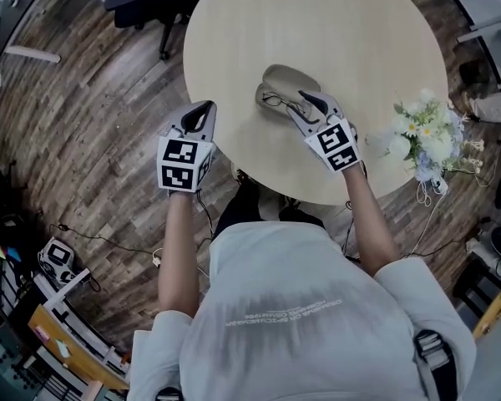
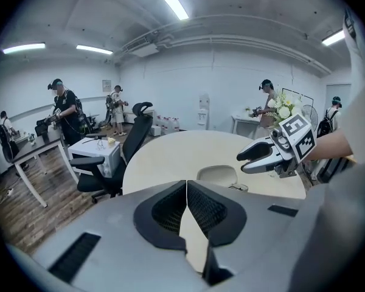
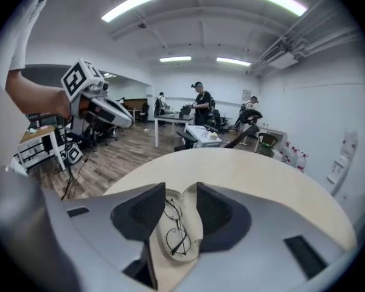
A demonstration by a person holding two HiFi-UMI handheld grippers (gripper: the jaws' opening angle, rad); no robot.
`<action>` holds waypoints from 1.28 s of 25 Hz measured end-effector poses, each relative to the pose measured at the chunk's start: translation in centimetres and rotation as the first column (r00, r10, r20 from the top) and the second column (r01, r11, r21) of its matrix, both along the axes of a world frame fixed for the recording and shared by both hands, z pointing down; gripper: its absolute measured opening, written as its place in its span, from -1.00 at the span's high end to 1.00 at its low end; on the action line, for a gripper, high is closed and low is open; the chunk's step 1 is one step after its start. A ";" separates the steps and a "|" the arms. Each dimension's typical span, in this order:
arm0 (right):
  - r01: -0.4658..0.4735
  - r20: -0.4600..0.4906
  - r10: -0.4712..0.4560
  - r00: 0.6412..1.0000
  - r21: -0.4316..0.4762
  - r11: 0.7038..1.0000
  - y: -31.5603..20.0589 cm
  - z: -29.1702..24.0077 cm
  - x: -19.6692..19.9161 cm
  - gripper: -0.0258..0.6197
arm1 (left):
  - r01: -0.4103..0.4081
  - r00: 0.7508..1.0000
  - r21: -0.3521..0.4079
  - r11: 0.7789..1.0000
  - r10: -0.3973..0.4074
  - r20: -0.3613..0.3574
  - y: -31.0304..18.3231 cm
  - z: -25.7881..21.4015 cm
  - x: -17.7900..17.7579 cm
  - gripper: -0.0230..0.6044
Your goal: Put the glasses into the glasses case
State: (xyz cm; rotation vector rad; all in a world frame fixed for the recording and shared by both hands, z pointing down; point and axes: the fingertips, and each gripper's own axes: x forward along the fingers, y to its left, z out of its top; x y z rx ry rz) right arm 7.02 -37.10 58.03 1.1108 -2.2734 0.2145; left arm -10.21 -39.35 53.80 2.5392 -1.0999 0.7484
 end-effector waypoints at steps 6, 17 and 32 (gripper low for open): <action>-0.093 0.093 0.083 0.992 0.111 0.989 -0.5 -6.3 0.0 0.72 | 0.046 0.999 0.115 0.992 -0.045 -0.012 1.5 -4.2 -0.3 0.88; -0.035 0.070 0.019 0.997 0.238 0.971 2.4 -15.3 0.4 0.92 | 0.123 0.992 0.331 0.936 -0.119 -0.033 5.4 -13.1 -1.5 0.88; 0.005 0.040 -0.023 0.999 0.412 0.911 8.7 -24.0 0.1 0.92 | 0.115 0.993 0.474 0.873 -0.104 -0.049 12.4 -20.3 -1.1 0.88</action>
